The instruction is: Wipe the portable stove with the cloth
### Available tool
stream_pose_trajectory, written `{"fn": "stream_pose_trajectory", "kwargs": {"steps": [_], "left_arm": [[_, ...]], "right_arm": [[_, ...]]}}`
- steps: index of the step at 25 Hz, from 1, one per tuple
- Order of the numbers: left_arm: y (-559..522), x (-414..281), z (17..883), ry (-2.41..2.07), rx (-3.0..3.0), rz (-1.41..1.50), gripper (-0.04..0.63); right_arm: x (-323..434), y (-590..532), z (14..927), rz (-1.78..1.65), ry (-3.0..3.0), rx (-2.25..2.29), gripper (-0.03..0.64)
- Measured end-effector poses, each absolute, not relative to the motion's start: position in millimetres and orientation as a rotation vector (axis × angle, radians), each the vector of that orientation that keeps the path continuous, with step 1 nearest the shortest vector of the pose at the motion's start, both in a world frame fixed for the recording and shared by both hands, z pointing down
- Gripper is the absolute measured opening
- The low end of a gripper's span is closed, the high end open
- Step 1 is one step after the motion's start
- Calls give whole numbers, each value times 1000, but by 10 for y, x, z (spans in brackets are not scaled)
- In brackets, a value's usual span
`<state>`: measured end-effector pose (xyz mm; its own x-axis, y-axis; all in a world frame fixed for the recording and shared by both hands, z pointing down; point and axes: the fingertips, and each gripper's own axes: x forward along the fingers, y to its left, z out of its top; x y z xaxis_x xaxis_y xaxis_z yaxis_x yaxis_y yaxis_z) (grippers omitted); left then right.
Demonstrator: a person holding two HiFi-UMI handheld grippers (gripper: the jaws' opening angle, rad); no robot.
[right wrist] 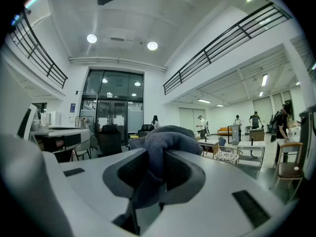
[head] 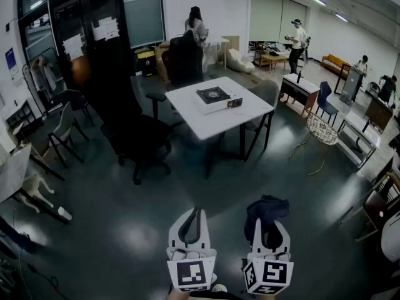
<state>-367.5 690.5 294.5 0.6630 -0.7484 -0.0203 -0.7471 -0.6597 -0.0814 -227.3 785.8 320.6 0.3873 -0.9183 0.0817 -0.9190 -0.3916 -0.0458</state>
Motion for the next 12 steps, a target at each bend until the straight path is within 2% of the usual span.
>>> {"fn": "stream_pose_trajectory", "kwargs": {"steps": [12], "left_arm": [[7040, -3667, 2948, 1272, -2782, -31, 31]], "right_arm": [[-2277, 7977, 3224, 162, -1762, 2602, 92]]}}
